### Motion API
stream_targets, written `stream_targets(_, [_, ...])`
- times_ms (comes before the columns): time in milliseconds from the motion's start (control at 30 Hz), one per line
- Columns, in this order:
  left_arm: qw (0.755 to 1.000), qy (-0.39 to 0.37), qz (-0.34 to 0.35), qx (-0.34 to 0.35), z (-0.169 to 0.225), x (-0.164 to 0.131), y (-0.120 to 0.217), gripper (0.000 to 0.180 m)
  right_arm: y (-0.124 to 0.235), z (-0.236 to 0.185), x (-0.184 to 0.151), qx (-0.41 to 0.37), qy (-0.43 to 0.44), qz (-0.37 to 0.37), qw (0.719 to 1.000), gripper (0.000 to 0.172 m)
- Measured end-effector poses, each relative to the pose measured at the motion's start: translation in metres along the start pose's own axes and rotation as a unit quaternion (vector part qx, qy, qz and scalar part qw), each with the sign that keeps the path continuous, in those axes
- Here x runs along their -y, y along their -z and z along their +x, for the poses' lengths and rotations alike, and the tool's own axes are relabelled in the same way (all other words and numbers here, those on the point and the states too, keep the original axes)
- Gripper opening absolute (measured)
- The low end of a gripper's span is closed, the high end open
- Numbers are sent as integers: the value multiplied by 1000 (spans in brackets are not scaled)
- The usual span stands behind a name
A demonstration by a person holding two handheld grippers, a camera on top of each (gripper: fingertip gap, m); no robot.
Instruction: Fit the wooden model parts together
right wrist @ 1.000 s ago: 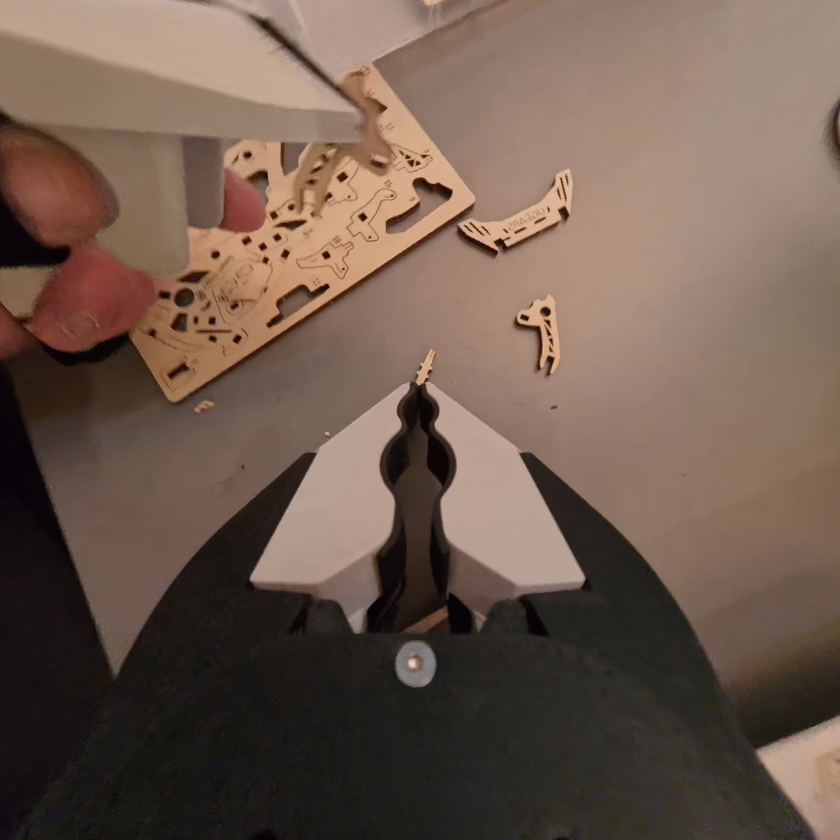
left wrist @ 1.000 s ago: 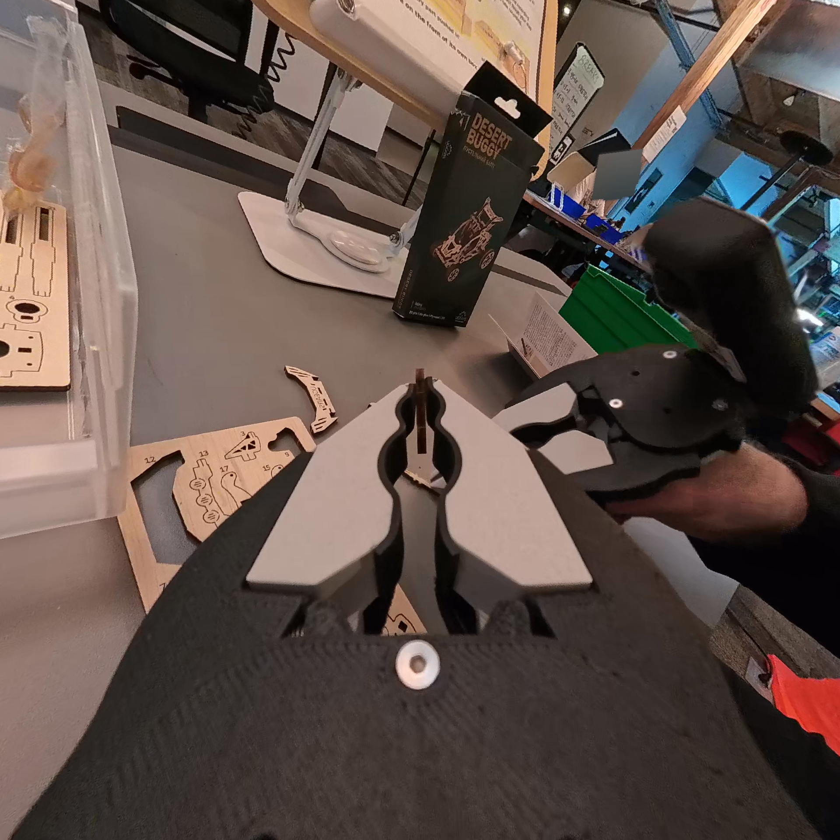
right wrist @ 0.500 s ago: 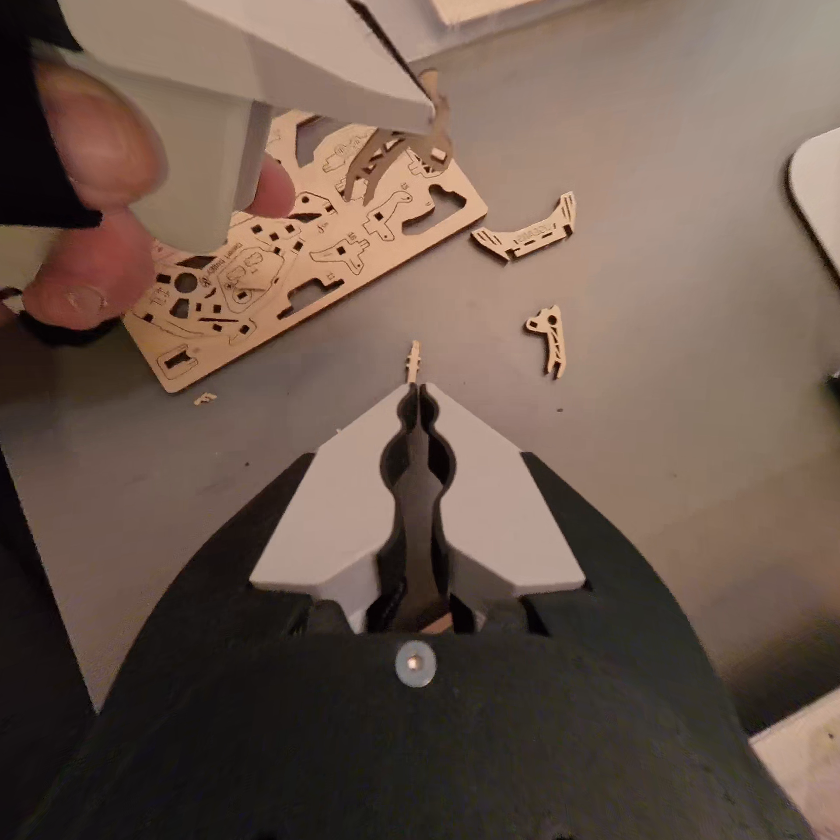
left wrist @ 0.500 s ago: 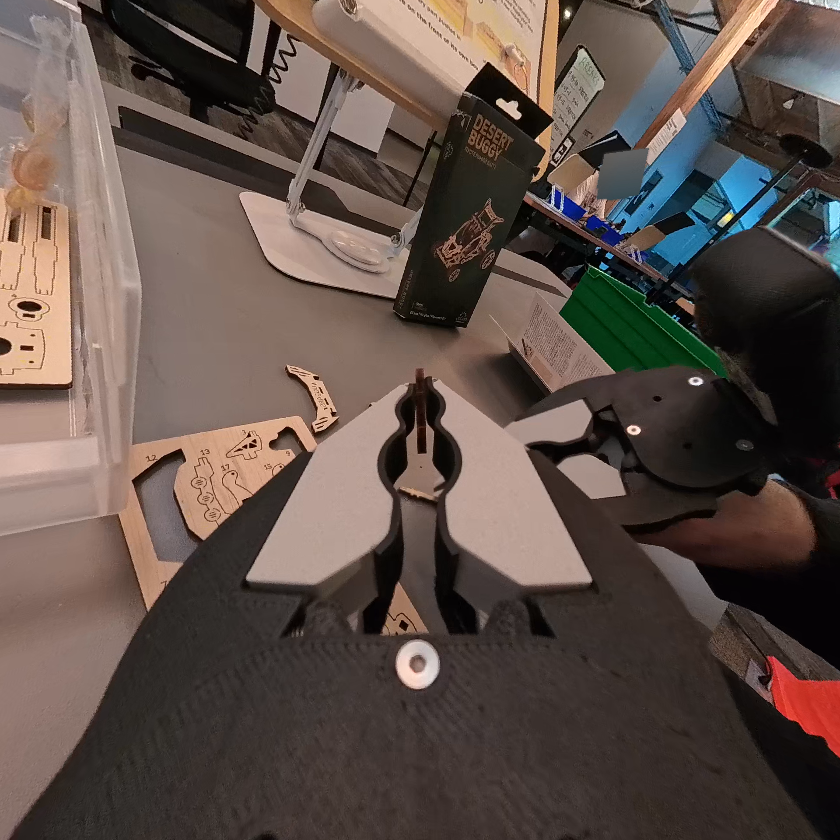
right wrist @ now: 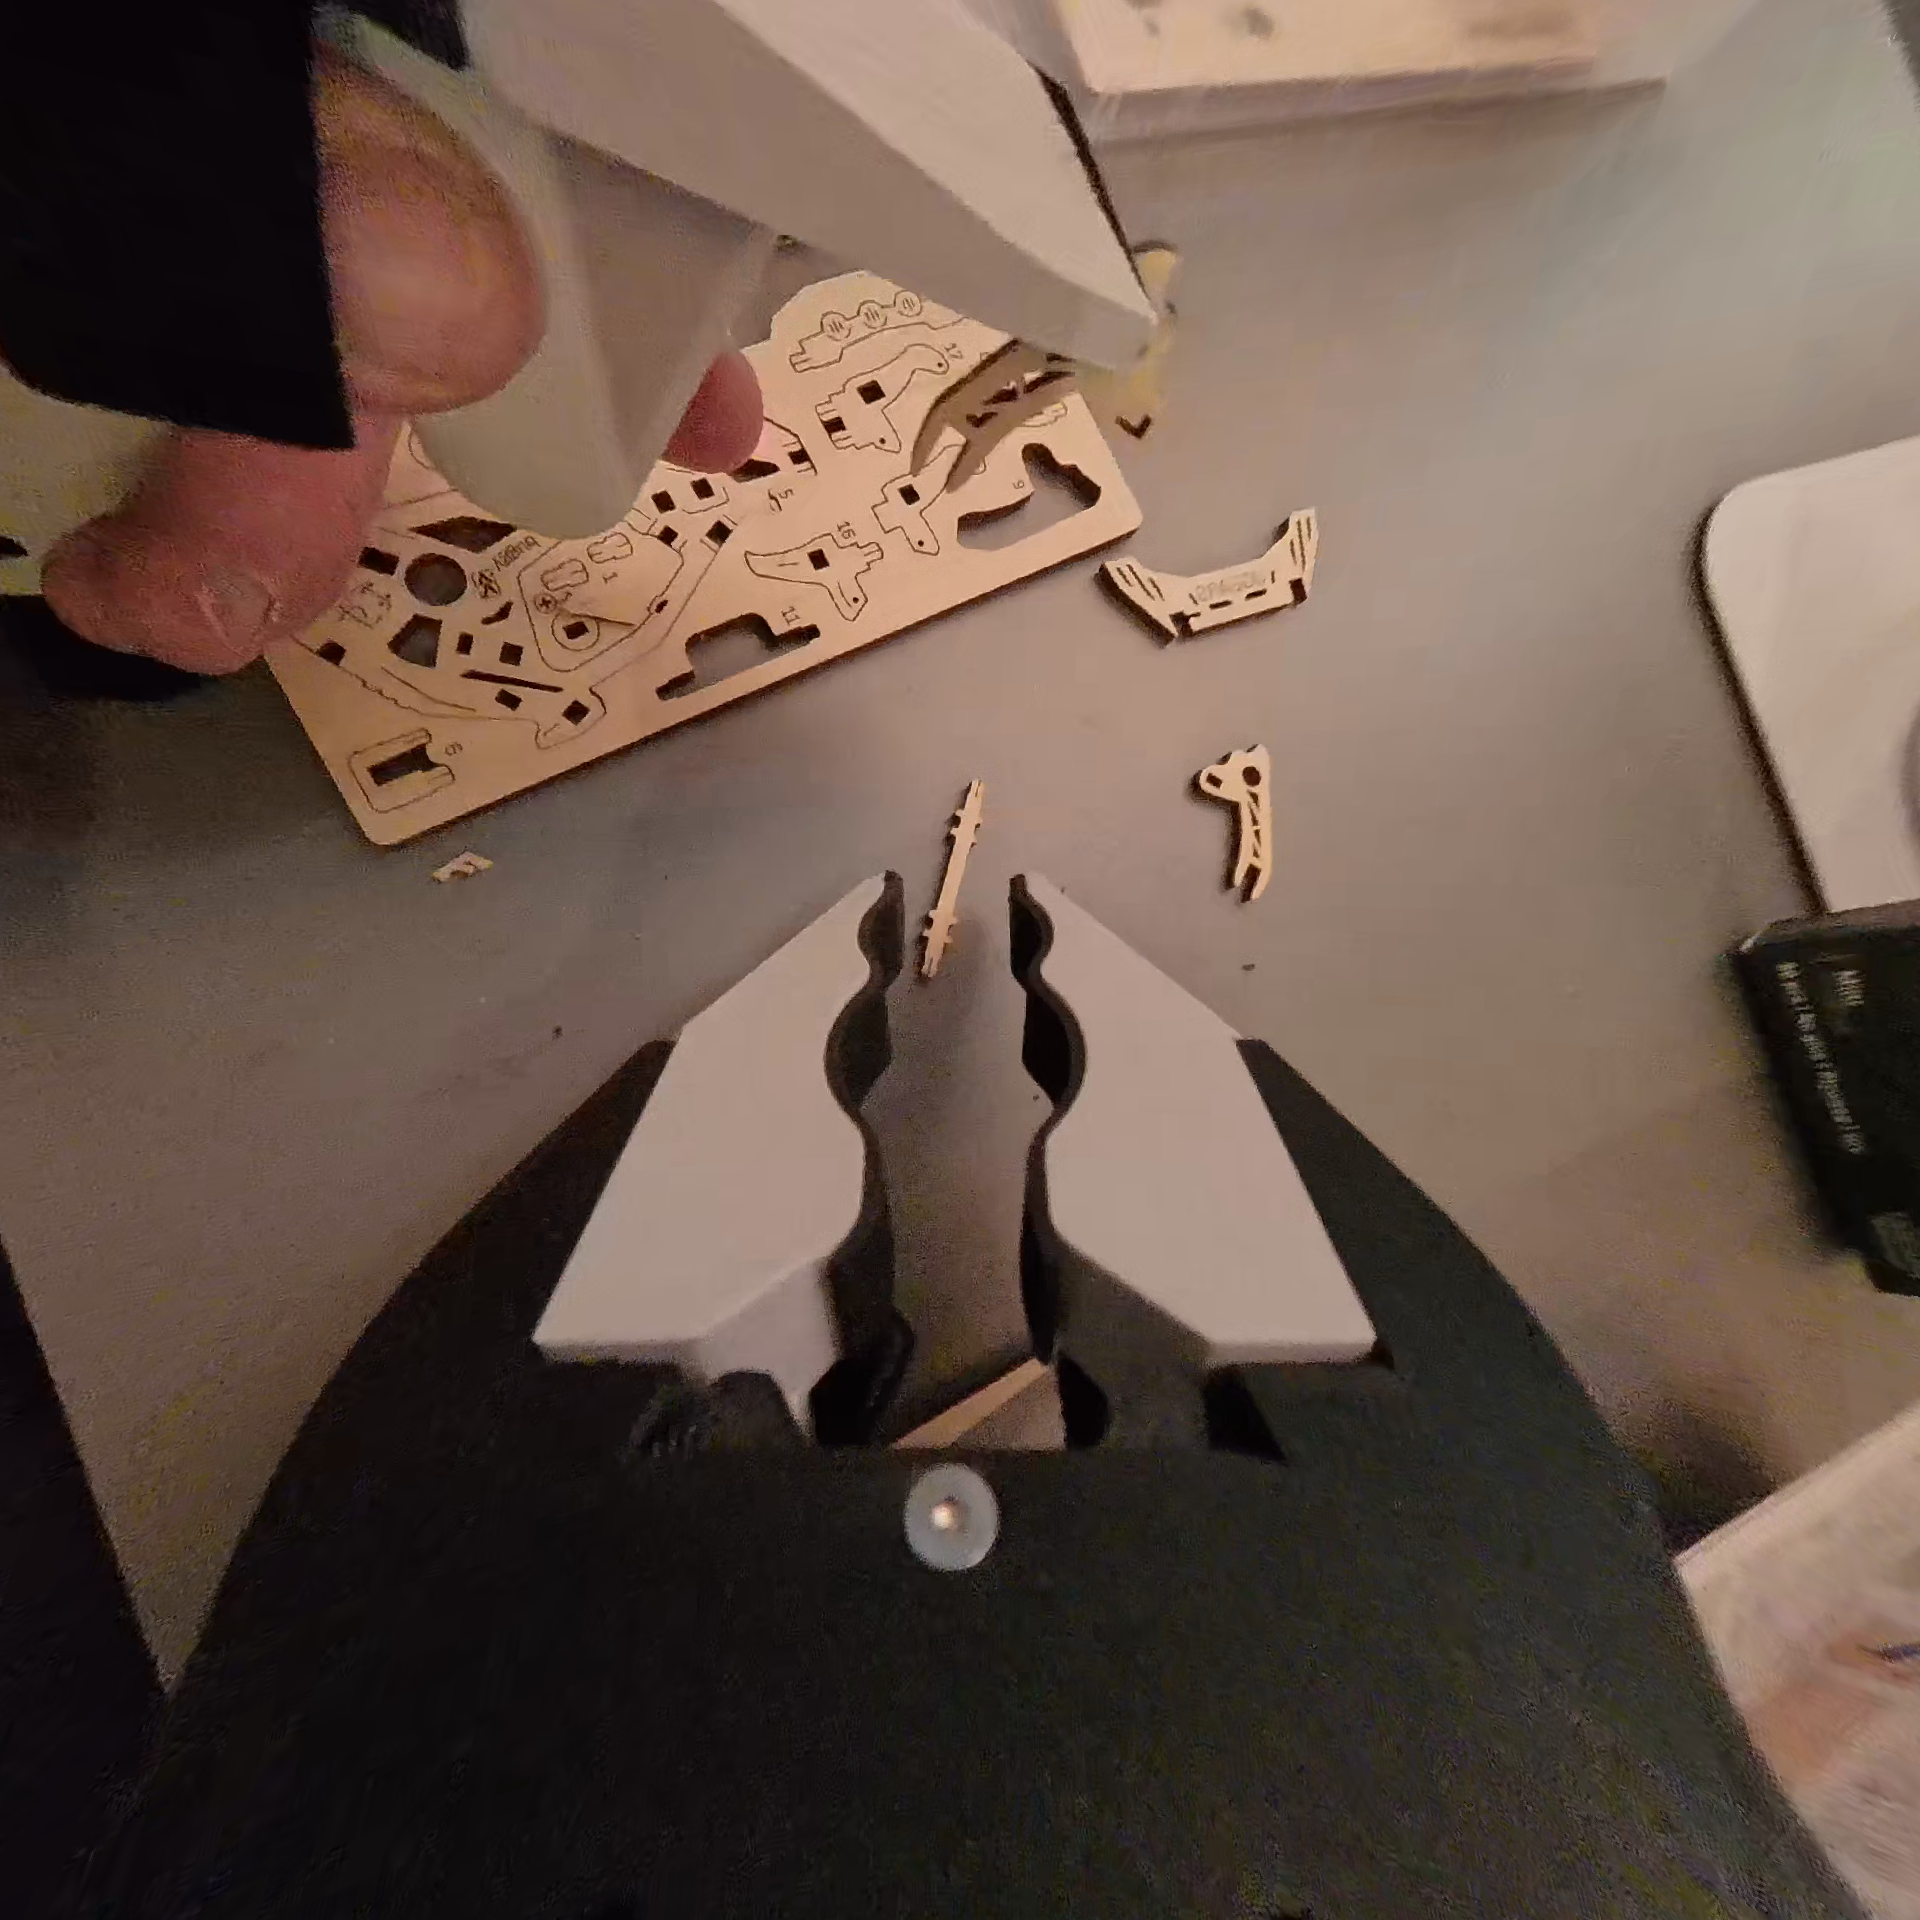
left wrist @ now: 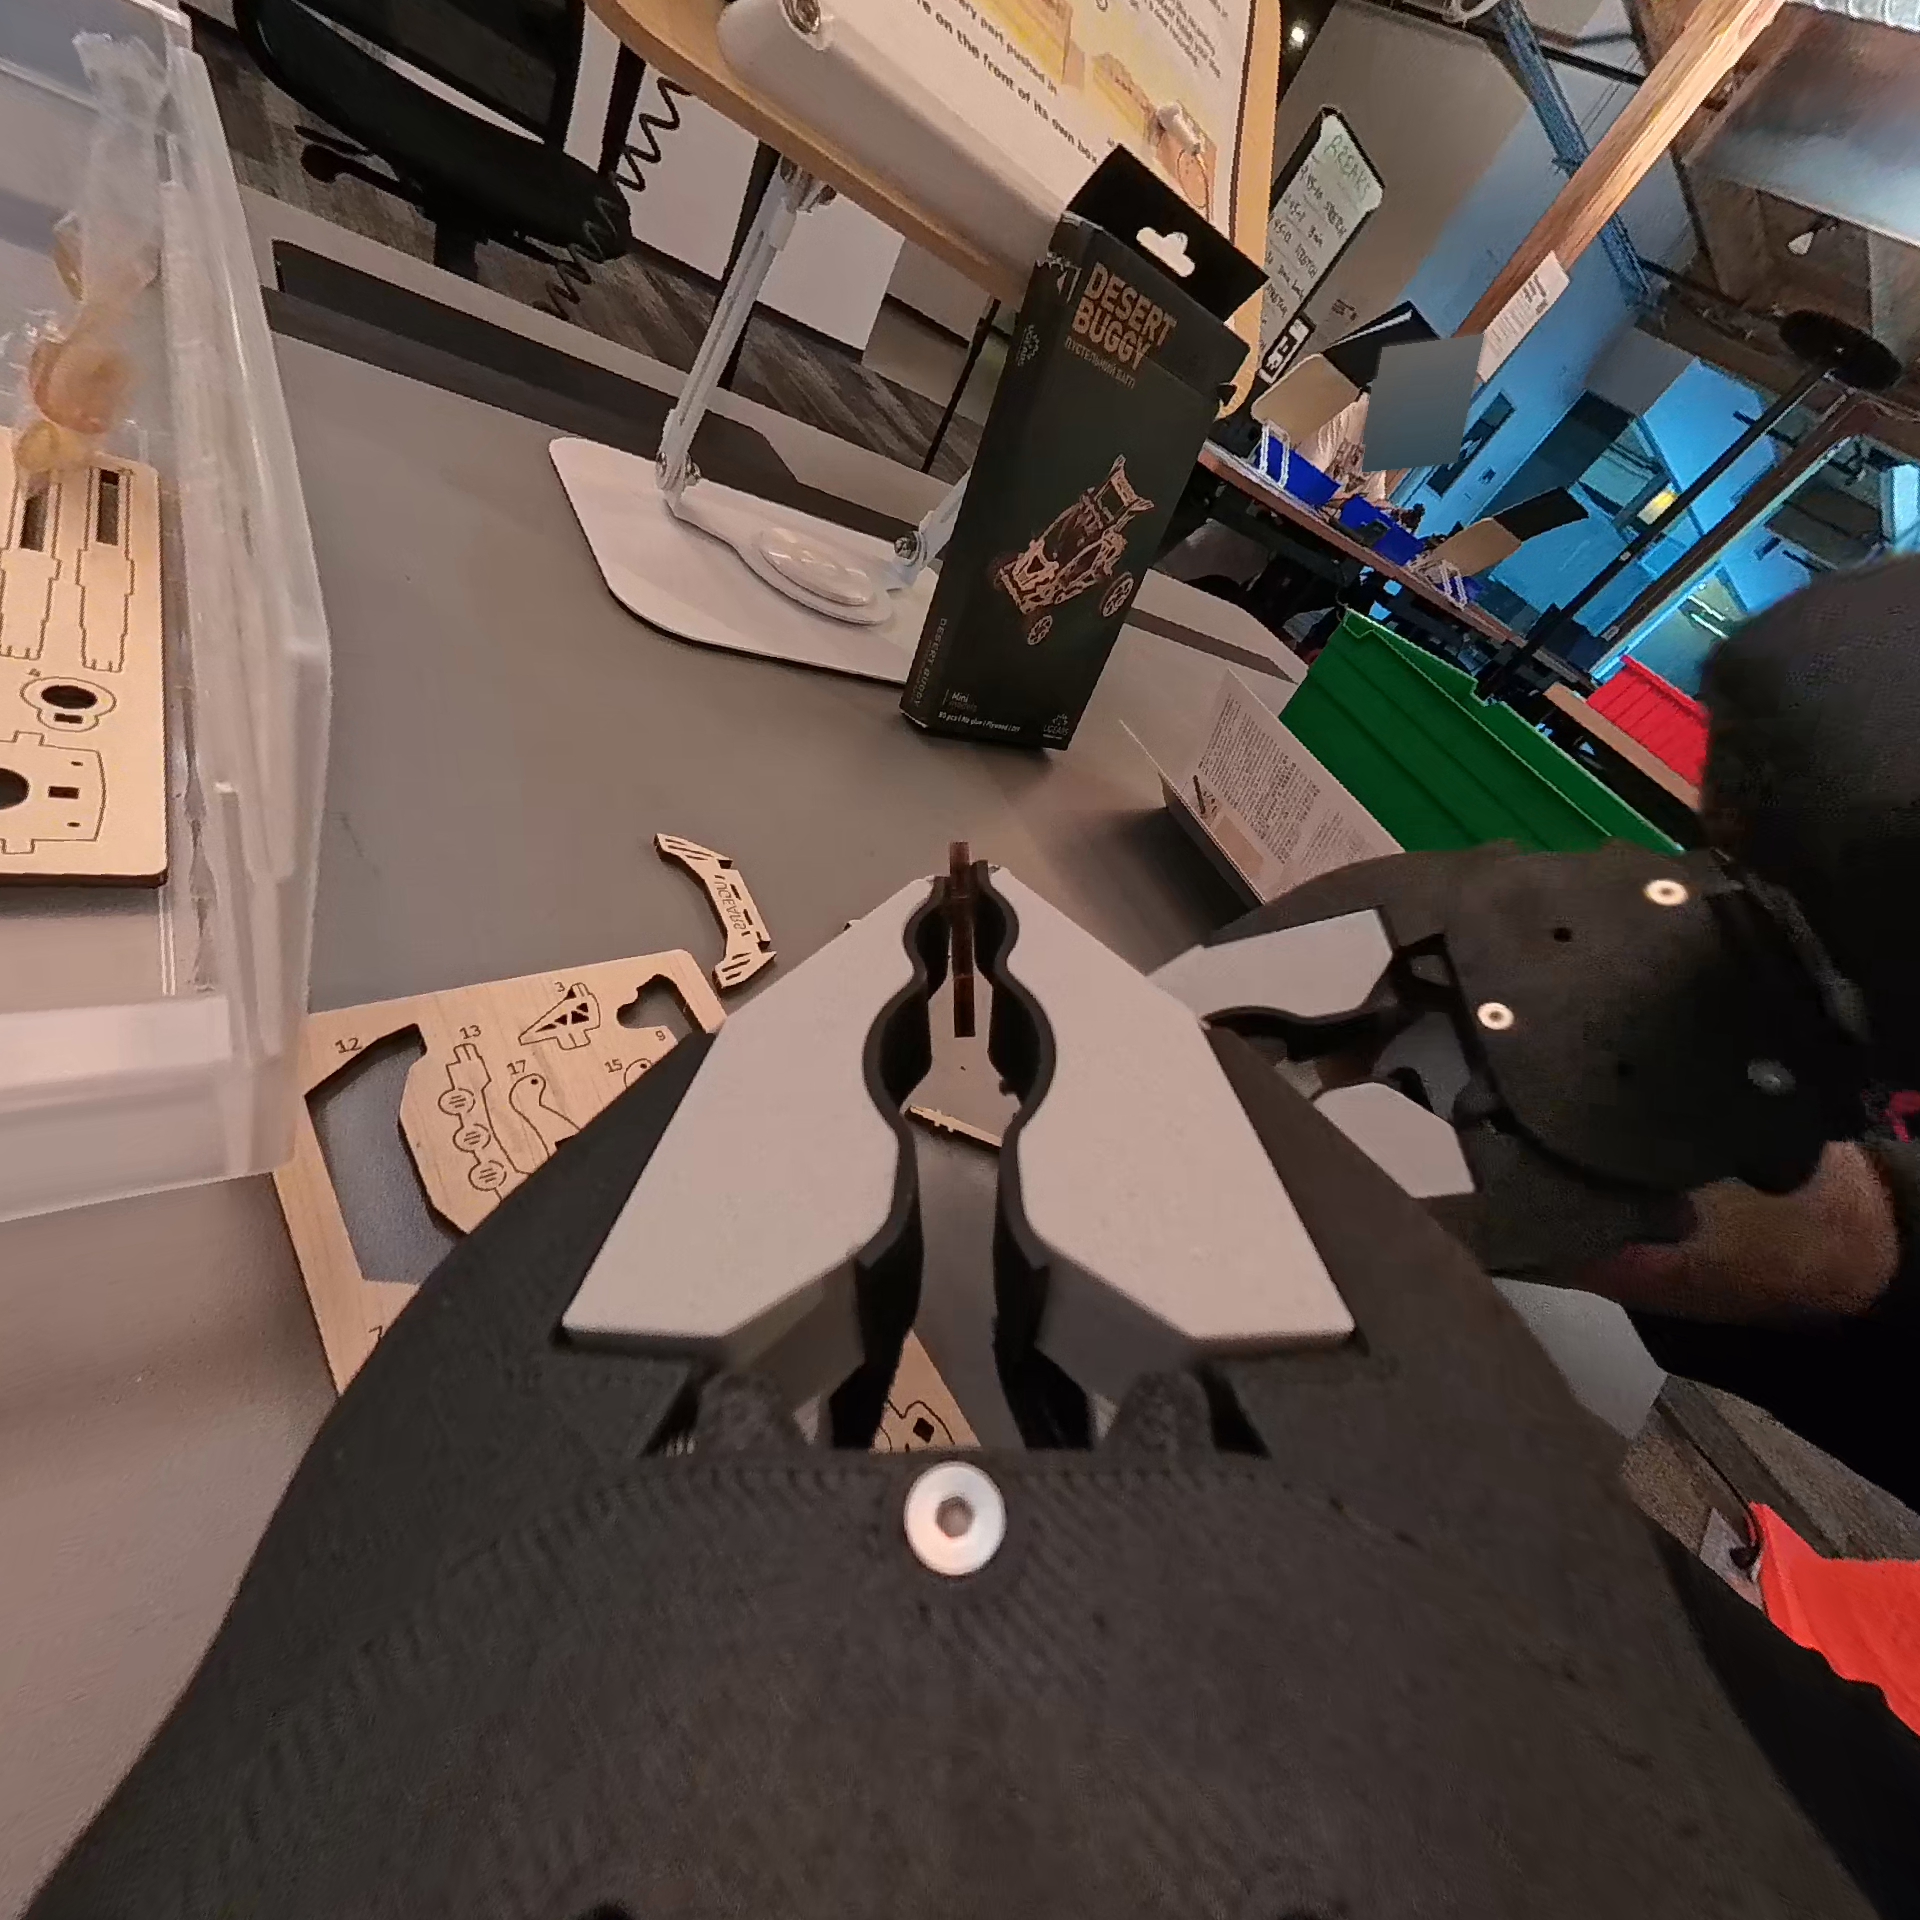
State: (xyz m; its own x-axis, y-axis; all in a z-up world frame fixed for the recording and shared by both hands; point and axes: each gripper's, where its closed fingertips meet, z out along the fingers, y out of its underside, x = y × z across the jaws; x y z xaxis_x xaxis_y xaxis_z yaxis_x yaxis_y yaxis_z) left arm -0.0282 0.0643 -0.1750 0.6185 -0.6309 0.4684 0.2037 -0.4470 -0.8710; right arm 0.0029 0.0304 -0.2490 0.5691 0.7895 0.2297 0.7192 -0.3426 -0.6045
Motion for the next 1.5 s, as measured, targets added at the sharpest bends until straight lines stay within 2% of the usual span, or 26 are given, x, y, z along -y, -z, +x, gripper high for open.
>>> stream_targets(100, [1000, 1, 0, 0, 0, 0, 0, 1, -6, -4, -3, 31, -46, -2, 998, 13])
stream_targets(133, [1000, 1, 0, 0, 0, 0, 0, 1, -7, -4, -2, 37, -58, -1, 998, 1])
stream_targets(233, [1000, 1, 0, 0, 0, 0, 0, 1, -7, 5, -2, 17, -64, -4, 998, 1])
stream_targets(333, [1000, 2, 1, 0, -1, 0, 0, 1, 0, 15, 0, -59, 85, -20, 994, 0])
stream_targets(433, [1000, 3, 1, -1, -1, 1, 0, 1, 0, 13, -5, -103, 235, -58, 965, 0])
stream_targets(533, [1000, 4, 2, -1, -1, 1, 0, 1, -1, 6, -10, -109, 302, -70, 944, 1])
stream_targets(667, [1000, 3, 2, -1, -1, 1, 0, 1, 1, -3, -11, -96, 337, -74, 934, 1])
stream_targets(800, [1000, 1, 0, 0, -1, 0, 0, 1, 5, -10, -13, -62, 319, -72, 943, 1])
stream_targets(1000, [1000, 0, 0, 0, 0, 0, 0, 1, 12, -25, -14, 13, 239, -56, 969, 6])
stream_targets(1133, [1000, 0, 0, 0, 0, 0, 0, 1, 13, -27, -17, 7, 257, -60, 964, 3])
stream_targets(1267, [1000, -1, 0, 0, 0, 0, 0, 1, 15, -36, -18, 40, 217, -59, 973, 0])
stream_targets(1300, [1000, -1, 0, 0, 0, 0, 0, 1, 15, -34, -16, 43, 197, -55, 978, 1])
stream_targets(1400, [1000, 0, 0, -1, 0, 0, 0, 1, 12, -25, -11, 43, 145, -35, 988, 19])
stream_targets(1433, [1000, -1, 0, -1, 0, 0, 0, 1, 10, -23, -10, 43, 142, -29, 989, 18])
stream_targets(1500, [1000, -2, 0, -1, 0, 0, -1, 1, 6, -22, -9, 42, 139, -20, 989, 4])
